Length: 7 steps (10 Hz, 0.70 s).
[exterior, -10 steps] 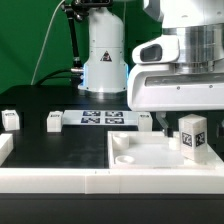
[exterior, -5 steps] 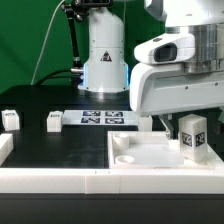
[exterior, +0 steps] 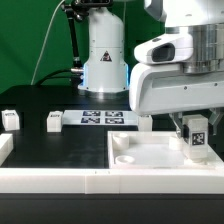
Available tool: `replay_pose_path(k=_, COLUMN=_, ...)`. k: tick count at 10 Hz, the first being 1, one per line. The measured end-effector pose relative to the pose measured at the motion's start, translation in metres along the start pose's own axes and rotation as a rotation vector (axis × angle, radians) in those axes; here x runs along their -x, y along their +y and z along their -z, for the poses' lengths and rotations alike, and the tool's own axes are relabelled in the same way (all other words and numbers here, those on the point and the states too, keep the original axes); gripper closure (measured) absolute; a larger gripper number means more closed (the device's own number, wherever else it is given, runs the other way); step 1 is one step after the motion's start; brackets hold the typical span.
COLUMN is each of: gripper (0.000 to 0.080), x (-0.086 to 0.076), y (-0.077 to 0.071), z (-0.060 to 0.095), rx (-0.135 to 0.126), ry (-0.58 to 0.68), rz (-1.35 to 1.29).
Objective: Assemble one leg
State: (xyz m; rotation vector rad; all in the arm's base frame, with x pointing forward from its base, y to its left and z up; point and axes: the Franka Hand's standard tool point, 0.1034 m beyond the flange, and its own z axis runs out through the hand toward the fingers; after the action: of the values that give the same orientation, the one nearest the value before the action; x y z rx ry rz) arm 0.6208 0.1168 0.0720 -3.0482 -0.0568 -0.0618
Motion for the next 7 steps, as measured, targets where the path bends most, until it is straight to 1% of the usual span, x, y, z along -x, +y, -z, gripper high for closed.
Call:
replay_pose_path(k=1, gripper=0.0510, x=-0.0007, y=0.0004, z=-0.0002, rx=0.000, ry=0.007, rz=-0.082)
replay_pose_path(k=4, gripper=0.0510, x=-0.0009, y=0.0032, z=-0.0007, rx=-0.009, ry=0.007, rz=-0.473)
replay_pose_path(k=5, gripper=0.0509, x=-0.0009, y=0.0040, z=-0.0011, rx=-0.017, ry=0.004, rz=-0.565)
replay_pose_path(k=7, gripper=0.0509, x=-0.0025, y=0.0070, z=-0.0014, rx=-0.045, ry=0.003, rz=-0.849)
